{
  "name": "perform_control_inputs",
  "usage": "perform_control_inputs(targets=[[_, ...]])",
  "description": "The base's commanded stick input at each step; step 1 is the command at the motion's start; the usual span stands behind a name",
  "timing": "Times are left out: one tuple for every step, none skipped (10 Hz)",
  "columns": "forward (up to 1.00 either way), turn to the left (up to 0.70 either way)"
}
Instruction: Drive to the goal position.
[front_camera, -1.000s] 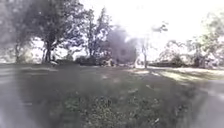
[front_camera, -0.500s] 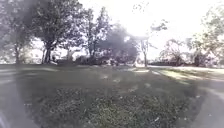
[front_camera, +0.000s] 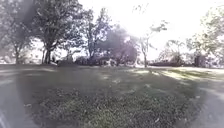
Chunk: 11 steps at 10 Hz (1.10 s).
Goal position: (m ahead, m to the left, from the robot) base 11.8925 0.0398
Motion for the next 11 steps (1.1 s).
perform_control_inputs(targets=[[0.83, 0.0], [0.87, 0.0], [0.91, 0.0], [0.91, 0.0], [0.91, 0.0], [0.91, 0.0], [0.91, 0.0], [0.91, 0.0], [0.91, 0.0], [0.91, 0.0], [0.91, 0.0]])
